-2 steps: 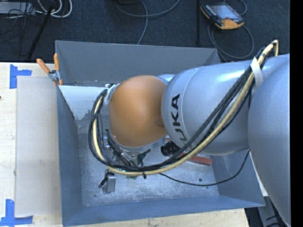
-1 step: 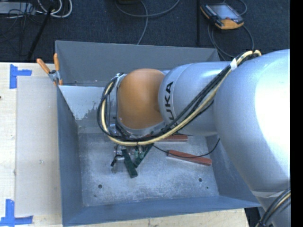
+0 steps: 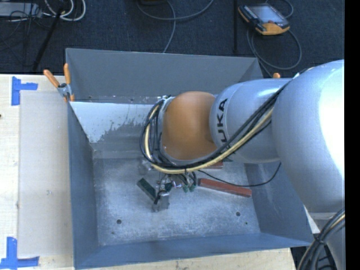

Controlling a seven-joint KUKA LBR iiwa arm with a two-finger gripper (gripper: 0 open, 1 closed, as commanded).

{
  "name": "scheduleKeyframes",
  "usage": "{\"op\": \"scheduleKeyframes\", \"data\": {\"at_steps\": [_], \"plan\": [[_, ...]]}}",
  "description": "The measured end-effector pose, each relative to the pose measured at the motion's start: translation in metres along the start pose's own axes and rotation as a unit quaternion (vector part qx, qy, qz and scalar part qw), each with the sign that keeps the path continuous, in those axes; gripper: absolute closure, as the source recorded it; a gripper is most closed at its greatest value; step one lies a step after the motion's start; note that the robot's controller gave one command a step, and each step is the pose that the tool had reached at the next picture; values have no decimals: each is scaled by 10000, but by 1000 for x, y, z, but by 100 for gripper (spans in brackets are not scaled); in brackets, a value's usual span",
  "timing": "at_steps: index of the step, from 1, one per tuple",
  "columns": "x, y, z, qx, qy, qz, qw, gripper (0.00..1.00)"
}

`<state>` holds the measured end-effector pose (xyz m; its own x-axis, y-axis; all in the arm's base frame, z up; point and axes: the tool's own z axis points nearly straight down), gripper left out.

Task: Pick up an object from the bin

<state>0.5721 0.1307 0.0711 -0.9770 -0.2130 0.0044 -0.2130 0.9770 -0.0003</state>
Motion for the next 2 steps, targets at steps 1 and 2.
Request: {"op": "scheduleKeyframes", "data": {"at_steps": [1, 2], "plan": [[-1, 1, -1, -4, -12, 10, 10000, 100], [-21, -23, -161, 0, -71, 242, 9997, 100]]}}
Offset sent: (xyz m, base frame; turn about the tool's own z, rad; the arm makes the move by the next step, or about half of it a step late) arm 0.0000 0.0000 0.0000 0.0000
